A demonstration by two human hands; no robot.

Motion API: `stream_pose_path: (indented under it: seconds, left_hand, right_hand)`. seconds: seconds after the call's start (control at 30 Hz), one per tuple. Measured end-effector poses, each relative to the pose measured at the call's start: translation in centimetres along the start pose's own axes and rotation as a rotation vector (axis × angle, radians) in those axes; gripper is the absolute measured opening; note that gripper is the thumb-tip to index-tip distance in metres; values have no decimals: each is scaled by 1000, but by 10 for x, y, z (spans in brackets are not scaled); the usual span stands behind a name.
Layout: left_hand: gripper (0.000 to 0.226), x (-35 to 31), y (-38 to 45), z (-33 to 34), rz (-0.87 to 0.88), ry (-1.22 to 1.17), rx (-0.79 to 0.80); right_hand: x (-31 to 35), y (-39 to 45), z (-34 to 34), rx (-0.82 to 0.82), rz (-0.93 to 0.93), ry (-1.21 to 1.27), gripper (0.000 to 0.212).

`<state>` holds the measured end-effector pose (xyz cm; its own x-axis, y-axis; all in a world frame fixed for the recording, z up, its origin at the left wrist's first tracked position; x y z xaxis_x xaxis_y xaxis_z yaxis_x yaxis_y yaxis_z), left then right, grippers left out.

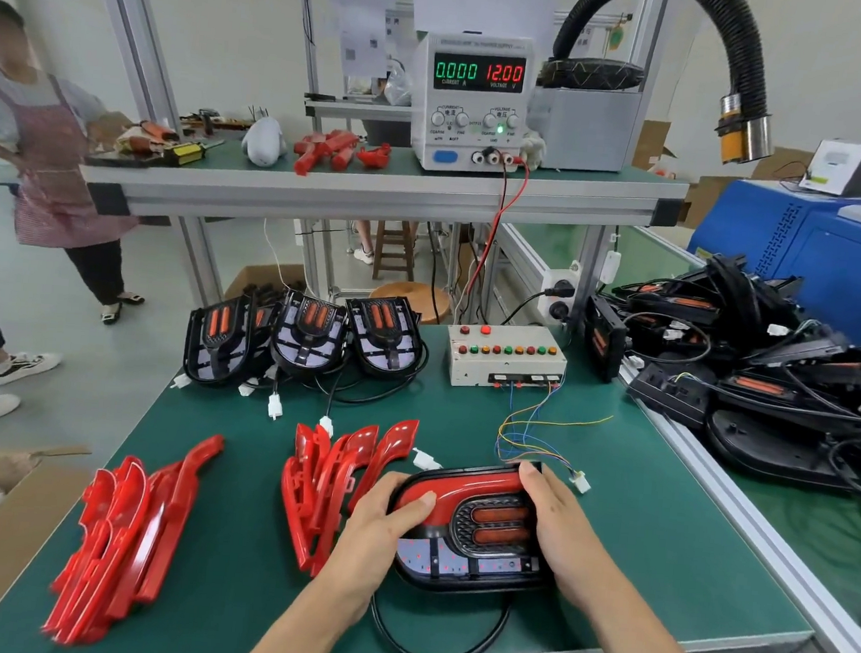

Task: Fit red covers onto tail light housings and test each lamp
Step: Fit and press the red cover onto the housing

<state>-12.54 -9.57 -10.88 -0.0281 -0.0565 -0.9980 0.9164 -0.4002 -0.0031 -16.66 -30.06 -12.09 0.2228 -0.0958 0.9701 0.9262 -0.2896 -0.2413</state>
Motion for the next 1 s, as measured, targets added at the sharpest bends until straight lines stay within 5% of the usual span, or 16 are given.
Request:
stream_pose_path:
  seconds: [0.1, 0.6, 1.0]
  left_hand:
    - [19, 2, -1, 0, -2, -39, -35]
    - [33, -10, 0, -6, 135, 210, -227]
    - [36, -13, 2, -3, 135, 215, -232]
  right_hand:
    - [2, 0, 0, -24, -12, -20, 34]
    - [14, -6, 5, -37, -58, -3, 27]
    - [9, -5, 2, -60, -21, 64, 29]
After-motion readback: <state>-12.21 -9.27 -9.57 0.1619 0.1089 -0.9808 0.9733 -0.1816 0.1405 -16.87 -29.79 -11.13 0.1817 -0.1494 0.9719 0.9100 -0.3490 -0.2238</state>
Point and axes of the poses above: each hand's wrist, its own y-axis towards the middle knuckle, its own z-axis out of the palm, x = y × z, the point moved 8 cm from there along y, towards the middle knuckle, and after that the axes turned 6 degrees about z, right-handed, at the moved point
